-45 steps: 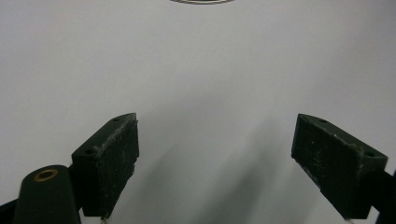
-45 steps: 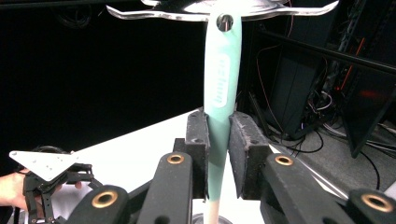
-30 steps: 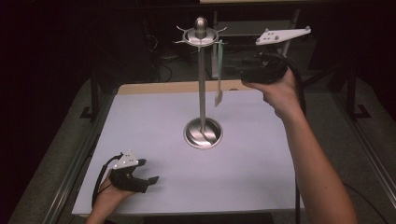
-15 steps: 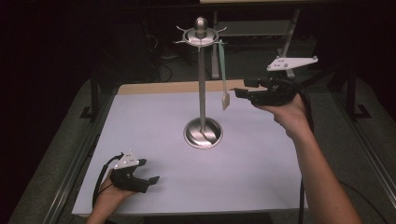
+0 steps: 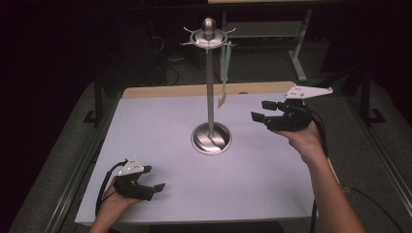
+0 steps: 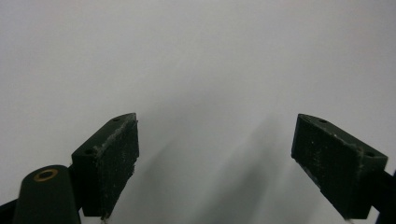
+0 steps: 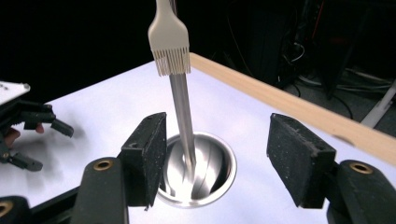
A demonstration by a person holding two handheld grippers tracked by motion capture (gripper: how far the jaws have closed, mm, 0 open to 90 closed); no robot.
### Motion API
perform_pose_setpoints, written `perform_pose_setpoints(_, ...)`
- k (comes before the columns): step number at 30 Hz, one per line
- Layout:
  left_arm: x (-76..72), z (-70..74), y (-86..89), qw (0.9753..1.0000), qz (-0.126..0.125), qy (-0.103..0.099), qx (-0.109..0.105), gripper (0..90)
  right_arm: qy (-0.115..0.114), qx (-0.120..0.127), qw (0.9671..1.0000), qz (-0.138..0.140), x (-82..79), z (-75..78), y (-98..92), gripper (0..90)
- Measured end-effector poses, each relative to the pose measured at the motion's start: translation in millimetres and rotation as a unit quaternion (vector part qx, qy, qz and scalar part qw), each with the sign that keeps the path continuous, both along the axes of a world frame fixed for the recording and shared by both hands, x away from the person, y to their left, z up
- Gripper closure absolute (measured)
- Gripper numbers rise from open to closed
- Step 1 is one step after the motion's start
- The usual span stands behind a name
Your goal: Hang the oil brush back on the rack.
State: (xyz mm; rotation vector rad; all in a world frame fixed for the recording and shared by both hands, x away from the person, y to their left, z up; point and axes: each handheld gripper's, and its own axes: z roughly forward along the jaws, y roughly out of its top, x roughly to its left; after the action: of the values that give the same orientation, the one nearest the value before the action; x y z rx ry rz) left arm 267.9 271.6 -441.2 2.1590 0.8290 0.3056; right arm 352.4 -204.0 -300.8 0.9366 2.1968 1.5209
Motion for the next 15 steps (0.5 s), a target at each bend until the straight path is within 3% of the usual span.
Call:
perform_pose_setpoints(9,-0.3,-0.4,-0.2,1.0,0.002,0.001,-0.001,14.7,0.009,0.01,0.9999,-0.003,-15.6,-34.7,-11.4,34.6)
perform_pose_setpoints(15,-0.8,-1.2,-0.6,1.0,0.006,0.004,-0.005,14.7,0.022,-0.007,0.9997,-0.011,-25.6,-56.1,-17.2,32.8)
